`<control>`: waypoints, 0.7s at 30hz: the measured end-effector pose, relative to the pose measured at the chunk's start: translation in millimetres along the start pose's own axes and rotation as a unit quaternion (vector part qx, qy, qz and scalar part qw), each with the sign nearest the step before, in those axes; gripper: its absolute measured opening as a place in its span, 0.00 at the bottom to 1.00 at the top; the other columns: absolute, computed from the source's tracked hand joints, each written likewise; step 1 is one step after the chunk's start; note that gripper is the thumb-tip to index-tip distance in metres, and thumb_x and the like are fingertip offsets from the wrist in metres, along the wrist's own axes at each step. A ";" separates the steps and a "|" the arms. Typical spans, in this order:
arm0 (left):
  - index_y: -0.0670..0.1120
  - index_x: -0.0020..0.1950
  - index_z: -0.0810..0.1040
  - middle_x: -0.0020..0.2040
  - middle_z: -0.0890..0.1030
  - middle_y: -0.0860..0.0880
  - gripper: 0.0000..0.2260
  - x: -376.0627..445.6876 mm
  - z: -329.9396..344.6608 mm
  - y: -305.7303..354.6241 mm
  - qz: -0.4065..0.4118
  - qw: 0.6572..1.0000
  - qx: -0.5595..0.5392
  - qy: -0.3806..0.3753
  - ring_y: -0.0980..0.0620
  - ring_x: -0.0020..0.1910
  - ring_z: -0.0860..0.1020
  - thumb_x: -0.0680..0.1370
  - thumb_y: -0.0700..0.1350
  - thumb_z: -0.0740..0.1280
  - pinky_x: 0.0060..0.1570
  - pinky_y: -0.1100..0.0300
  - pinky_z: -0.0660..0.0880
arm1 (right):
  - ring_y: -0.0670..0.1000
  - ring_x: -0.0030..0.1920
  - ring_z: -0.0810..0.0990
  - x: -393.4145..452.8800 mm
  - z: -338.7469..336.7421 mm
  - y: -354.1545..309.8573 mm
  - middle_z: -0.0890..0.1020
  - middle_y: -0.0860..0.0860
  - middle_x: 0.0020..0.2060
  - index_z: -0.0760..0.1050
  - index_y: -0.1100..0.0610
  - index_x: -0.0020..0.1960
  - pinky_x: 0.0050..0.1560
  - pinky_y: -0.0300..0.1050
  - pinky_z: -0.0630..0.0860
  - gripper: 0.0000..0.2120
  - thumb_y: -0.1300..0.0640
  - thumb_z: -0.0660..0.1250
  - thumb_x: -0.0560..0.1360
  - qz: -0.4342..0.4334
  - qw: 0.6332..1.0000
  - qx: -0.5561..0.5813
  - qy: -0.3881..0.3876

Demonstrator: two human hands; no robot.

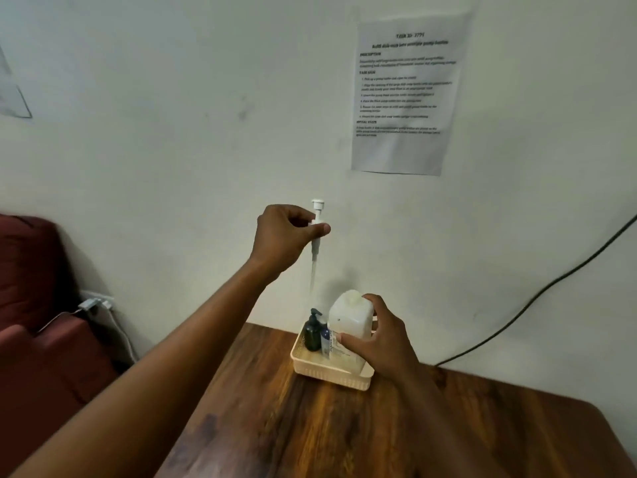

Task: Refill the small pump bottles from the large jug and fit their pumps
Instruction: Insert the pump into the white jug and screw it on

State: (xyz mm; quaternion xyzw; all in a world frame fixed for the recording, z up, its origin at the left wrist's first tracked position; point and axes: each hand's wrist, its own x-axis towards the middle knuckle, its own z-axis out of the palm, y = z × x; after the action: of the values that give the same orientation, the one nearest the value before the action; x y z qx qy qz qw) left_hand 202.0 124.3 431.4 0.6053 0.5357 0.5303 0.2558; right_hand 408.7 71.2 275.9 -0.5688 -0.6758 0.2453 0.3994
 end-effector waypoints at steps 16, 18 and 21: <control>0.44 0.46 0.88 0.40 0.87 0.48 0.11 -9.4 40.5 77.2 0.086 0.993 -0.075 0.024 0.56 0.37 0.82 0.70 0.48 0.83 0.41 0.61 0.78 | 0.46 0.52 0.80 -14.6 -28.1 -8.9 0.76 0.39 0.55 0.60 0.34 0.64 0.43 0.31 0.75 0.41 0.28 0.74 0.57 0.011 1.000 -0.018 0.004; 0.43 0.47 0.88 0.42 0.88 0.46 0.12 -10.7 42.8 77.0 0.086 0.993 -0.080 0.024 0.54 0.39 0.83 0.70 0.48 0.83 0.44 0.59 0.80 | 0.46 0.51 0.79 -15.0 -28.3 -9.2 0.76 0.39 0.54 0.60 0.34 0.64 0.42 0.30 0.74 0.41 0.29 0.74 0.58 0.006 1.000 -0.021 0.007; 0.43 0.46 0.88 0.41 0.88 0.46 0.10 -14.5 46.6 75.5 0.093 0.992 -0.084 0.020 0.55 0.37 0.82 0.71 0.47 0.83 0.43 0.61 0.78 | 0.46 0.53 0.79 -14.3 -28.8 -11.0 0.76 0.40 0.56 0.61 0.36 0.66 0.46 0.31 0.75 0.41 0.30 0.75 0.59 0.004 1.000 -0.025 0.008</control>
State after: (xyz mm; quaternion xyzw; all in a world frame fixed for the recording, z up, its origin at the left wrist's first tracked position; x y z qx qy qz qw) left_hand 275.1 100.6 478.1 0.6183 0.4355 0.6070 0.2442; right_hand 426.5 51.4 296.9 -0.5831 -0.6765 0.2254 0.3892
